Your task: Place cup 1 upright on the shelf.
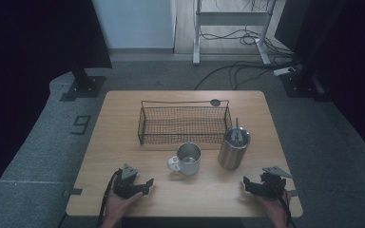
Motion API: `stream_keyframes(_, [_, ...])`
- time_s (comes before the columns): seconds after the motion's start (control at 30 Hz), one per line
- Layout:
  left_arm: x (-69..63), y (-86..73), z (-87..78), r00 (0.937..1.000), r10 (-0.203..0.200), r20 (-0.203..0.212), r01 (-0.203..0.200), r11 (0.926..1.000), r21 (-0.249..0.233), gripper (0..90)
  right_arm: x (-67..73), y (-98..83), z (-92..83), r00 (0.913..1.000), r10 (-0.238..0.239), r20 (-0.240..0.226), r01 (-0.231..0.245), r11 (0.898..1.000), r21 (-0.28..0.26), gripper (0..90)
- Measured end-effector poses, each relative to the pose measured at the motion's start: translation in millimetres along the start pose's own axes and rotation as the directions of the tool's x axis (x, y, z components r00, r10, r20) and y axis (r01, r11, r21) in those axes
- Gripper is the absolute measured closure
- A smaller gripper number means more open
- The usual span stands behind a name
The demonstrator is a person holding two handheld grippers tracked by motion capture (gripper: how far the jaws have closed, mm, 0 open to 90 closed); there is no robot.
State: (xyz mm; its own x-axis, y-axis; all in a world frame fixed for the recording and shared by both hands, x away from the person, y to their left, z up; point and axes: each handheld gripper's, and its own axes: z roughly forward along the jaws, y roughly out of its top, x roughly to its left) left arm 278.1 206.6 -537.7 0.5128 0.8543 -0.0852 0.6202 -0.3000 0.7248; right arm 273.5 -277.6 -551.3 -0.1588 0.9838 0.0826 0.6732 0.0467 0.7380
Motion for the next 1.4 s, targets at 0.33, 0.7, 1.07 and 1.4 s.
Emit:
stream_keyframes(0.33, [10.9, 14.3, 3.2, 0.9999, -0.010, 0.007, 0.010, 0.9999, -0.006, 20.9, -6.7, -1.8, -4.2, 0.9993, 0.015, -0.033, -0.016, 0.999, -0.033, 0.4])
stream_keyframes(0.7, [11.8, 10.5, 1.8, 1.0000, -0.005, -0.001, 0.005, 1.0000, -0.001, 20.9, -7.9, 4.9, -23.9, 0.9960, 0.017, -0.088, -0.030, 0.989, -0.143, 0.0])
stream_keyframes(1.07, [10.1, 10.5, 6.4, 1.0000, 0.000, 0.007, 0.000, 0.9999, 0.011, 20.9, 2.3, 14.5, -26.7, 0.9907, -0.014, -0.135, -0.012, 0.981, -0.191, 0.0])
stream_keyframes(1.4, [13.3, 7.6, 2.6, 0.9999, -0.013, 0.011, 0.013, 0.9999, 0.003, 21.0, 29.5, 38.6, -18.0, 0.9822, -0.069, -0.174, 0.028, 0.972, -0.232, 0.0])
